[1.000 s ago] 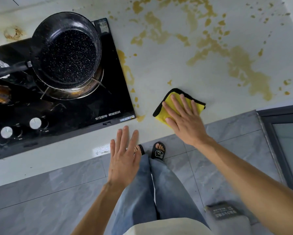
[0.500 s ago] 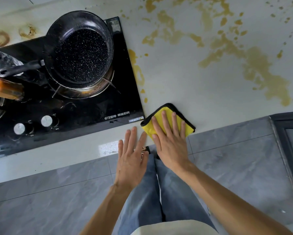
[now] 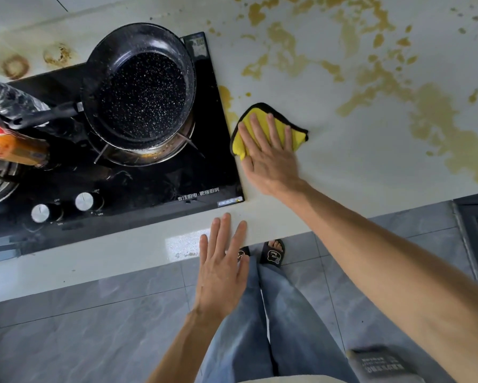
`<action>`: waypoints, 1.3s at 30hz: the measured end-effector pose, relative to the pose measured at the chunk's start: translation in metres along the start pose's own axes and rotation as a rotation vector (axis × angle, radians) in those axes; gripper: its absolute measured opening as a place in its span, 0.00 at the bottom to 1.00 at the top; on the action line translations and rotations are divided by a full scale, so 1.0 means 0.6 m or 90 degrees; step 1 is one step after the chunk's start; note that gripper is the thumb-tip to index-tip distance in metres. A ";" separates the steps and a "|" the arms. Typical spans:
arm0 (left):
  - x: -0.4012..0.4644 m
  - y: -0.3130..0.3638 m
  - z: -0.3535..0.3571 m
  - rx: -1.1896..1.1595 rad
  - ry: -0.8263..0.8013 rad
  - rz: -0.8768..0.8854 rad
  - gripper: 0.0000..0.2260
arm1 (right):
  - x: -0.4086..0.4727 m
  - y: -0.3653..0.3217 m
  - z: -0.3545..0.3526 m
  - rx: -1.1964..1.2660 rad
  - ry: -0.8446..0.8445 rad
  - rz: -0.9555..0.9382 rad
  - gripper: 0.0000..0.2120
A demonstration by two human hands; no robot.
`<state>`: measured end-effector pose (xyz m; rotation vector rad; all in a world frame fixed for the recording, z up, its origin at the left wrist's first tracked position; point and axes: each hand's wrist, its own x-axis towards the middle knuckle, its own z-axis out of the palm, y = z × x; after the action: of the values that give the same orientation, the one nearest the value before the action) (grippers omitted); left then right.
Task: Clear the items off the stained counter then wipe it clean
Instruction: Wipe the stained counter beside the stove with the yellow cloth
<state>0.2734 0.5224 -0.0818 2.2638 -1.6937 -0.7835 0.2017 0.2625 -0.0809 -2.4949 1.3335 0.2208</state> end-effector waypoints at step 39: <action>0.000 0.039 0.018 0.064 0.026 -0.073 0.28 | -0.004 0.021 0.010 -0.017 0.044 -0.127 0.30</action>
<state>0.2485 0.5166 -0.0801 2.4455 -1.6314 -0.6843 0.1898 0.2601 -0.0885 -2.6585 1.1015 0.1099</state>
